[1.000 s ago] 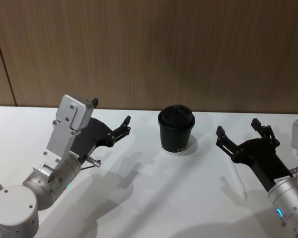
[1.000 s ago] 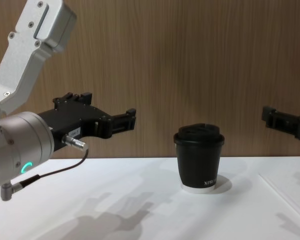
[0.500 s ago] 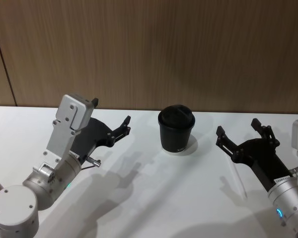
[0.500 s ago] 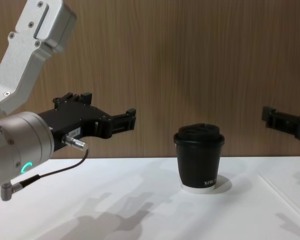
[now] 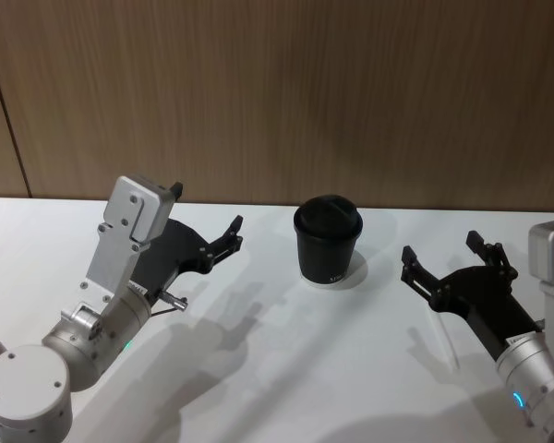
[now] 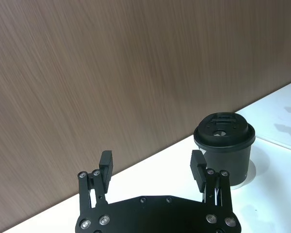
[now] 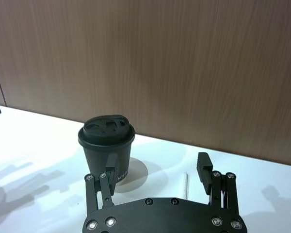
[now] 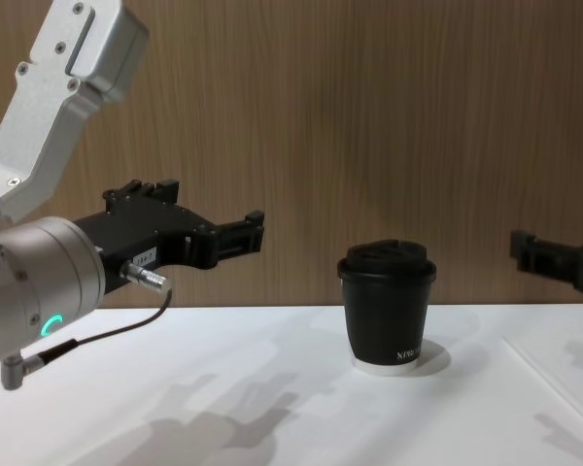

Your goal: Pick up the straw with one hand, pass it to the other hand, and insert it into the cup.

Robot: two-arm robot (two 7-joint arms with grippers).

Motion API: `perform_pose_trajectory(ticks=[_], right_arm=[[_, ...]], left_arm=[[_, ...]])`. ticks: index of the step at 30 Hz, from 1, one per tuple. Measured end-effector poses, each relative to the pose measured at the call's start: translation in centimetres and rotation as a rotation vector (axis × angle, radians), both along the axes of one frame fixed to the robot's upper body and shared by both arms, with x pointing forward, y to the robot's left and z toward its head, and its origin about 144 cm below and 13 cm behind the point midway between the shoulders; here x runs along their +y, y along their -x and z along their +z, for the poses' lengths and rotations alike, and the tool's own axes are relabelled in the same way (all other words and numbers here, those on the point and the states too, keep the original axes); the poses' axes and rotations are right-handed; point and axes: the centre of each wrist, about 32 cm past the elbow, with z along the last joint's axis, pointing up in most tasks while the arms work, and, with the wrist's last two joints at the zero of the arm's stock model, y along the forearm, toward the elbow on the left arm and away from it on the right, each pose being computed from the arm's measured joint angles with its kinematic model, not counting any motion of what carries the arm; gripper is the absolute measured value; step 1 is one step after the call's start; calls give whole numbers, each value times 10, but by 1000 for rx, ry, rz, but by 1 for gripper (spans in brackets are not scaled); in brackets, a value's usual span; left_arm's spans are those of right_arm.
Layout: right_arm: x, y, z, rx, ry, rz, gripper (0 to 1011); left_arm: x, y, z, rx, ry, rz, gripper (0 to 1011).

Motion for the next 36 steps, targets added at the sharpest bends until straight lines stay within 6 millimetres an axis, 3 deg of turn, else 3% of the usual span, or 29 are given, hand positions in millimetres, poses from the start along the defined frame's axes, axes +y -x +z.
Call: perform_pose_trajectory(ticks=[36], right_arm=[[-3, 3, -3, 225, 86, -62, 1001]], left_arm=[[0, 0, 0, 0, 0, 0, 1003]])
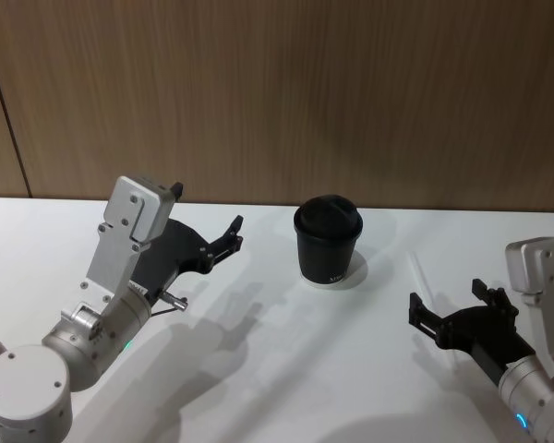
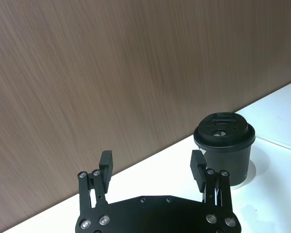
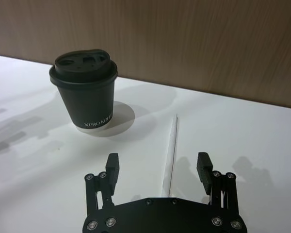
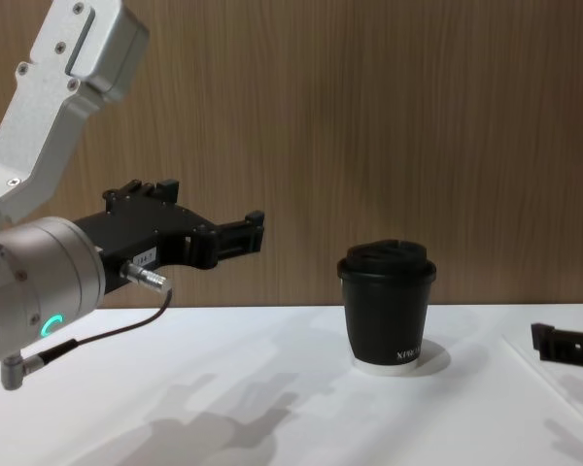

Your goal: Pick up the straw with one hand, pass it to the other hand, and insert it into the cup.

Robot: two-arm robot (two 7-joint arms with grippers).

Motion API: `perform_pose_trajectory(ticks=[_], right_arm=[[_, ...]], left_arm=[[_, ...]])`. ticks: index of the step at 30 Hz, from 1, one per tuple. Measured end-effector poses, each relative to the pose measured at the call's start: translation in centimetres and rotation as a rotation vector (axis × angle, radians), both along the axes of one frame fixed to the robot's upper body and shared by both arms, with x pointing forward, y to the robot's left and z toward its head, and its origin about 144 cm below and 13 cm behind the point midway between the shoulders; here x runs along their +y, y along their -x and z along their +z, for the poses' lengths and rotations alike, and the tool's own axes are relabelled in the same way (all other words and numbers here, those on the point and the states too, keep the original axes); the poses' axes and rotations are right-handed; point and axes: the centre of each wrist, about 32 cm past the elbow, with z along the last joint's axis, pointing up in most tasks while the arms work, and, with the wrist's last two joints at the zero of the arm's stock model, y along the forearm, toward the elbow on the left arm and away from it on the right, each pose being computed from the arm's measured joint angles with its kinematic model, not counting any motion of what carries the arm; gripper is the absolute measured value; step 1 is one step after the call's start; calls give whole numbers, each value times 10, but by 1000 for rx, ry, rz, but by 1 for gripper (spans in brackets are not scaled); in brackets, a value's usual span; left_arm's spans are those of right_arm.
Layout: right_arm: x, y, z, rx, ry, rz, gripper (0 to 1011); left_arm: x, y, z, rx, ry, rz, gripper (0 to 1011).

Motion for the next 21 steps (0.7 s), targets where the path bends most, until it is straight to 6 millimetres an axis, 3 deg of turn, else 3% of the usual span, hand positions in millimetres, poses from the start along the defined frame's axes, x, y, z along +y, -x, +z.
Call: perform_pose_trajectory(ticks=[21], right_arm=[[-2, -5, 2, 92, 21, -22, 1001]], left_arm=[[0, 0, 0, 0, 0, 0, 1003]])
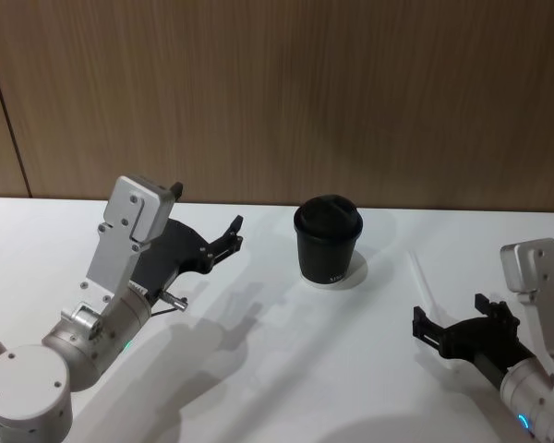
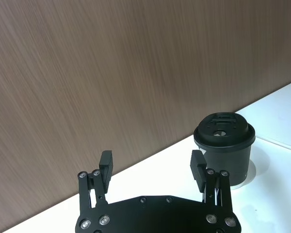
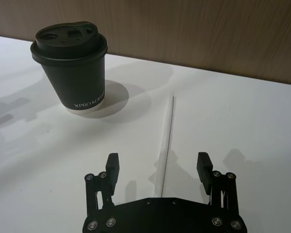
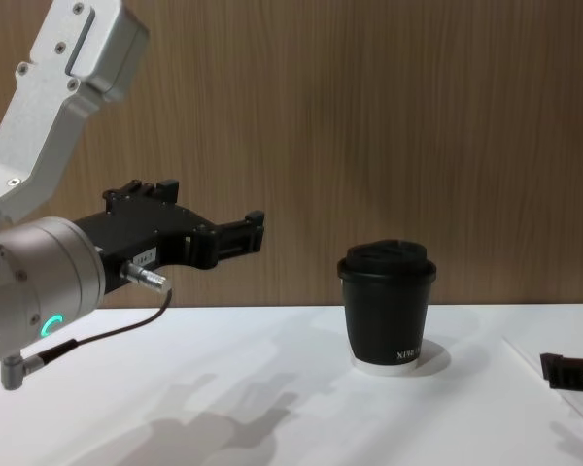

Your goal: Pick up the straw with one hand, pass it to the other hand, and insert it into the cup.

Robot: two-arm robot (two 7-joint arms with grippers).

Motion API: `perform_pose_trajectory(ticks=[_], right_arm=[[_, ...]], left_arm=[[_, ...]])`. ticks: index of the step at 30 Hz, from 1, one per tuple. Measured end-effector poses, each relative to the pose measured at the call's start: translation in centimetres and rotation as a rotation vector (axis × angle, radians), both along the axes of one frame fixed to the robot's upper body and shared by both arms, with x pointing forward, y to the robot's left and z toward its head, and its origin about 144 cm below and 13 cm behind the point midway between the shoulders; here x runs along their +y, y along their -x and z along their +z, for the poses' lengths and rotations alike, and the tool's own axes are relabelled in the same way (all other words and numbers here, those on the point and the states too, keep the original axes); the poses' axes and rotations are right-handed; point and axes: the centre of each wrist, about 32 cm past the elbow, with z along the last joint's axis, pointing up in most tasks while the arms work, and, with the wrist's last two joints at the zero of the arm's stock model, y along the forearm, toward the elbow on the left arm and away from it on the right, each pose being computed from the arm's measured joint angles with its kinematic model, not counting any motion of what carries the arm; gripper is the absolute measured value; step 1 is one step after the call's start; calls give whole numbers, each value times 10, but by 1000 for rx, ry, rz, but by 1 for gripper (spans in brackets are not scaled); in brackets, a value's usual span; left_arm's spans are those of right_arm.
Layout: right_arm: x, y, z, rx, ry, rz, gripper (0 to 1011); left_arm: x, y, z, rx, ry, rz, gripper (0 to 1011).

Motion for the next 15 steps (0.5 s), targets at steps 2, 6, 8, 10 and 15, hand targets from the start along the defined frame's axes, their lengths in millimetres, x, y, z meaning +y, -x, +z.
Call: perform_pose_trajectory(ticks=[2, 6, 8, 10, 15], right_arm=[[0, 0, 1, 11, 0, -1, 1001], [-1, -1, 2, 29, -1, -3, 1001], [-1, -1, 2, 38, -1, -5, 1001], [-1, -1, 2, 48, -2, -8, 1001], [-2, -1, 2, 68, -1, -13, 1001]], left_arm=[[0, 0, 0, 0, 0, 0, 1003], [0, 0, 0, 0, 0, 0, 1003], [0, 0, 0, 0, 0, 0, 1003], [0, 0, 0, 0, 0, 0, 1003], [0, 0, 0, 0, 0, 0, 1003]])
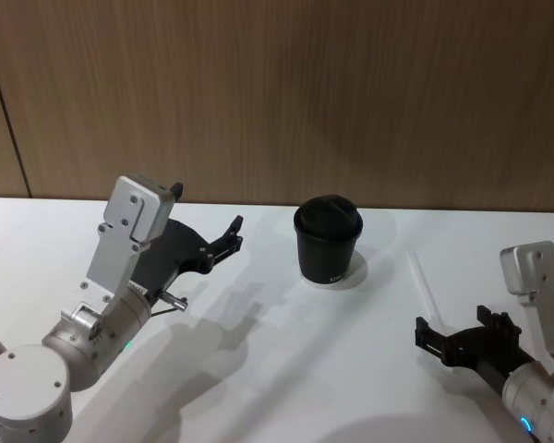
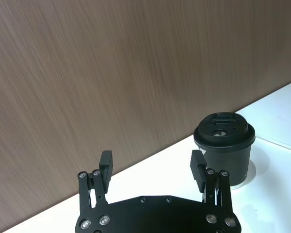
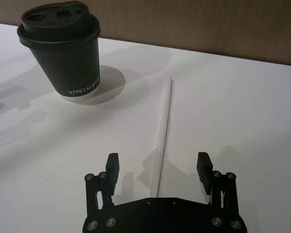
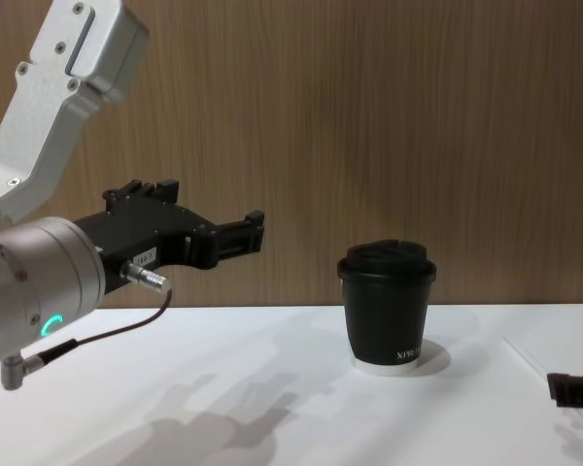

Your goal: Pick up the straw with one hand, pass it to the other hand, and insert it into the cup.

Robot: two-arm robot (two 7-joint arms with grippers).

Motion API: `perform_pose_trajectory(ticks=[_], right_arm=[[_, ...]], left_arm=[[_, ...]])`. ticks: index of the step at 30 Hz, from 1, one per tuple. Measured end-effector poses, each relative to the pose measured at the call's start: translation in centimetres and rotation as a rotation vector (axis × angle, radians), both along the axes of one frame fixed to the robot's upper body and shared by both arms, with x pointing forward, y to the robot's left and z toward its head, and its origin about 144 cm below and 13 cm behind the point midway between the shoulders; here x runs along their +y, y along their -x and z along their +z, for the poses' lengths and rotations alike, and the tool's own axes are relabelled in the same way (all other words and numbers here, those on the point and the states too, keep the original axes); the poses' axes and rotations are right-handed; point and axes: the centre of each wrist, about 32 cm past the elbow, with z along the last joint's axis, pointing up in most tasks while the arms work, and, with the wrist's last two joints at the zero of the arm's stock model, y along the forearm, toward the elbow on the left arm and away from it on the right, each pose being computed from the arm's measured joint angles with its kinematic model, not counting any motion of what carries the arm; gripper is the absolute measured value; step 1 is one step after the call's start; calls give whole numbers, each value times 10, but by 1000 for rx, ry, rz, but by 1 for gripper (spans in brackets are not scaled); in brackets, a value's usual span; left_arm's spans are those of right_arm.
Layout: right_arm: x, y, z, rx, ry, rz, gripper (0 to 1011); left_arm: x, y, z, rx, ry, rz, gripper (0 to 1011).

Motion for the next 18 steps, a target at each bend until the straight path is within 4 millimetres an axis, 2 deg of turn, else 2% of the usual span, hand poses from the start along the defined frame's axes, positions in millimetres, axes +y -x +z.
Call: perform_pose_trajectory(ticks=[18], right_arm=[[0, -4, -4, 42, -1, -24, 1001]], left_arm=[[0, 0, 0, 0, 0, 0, 1003]])
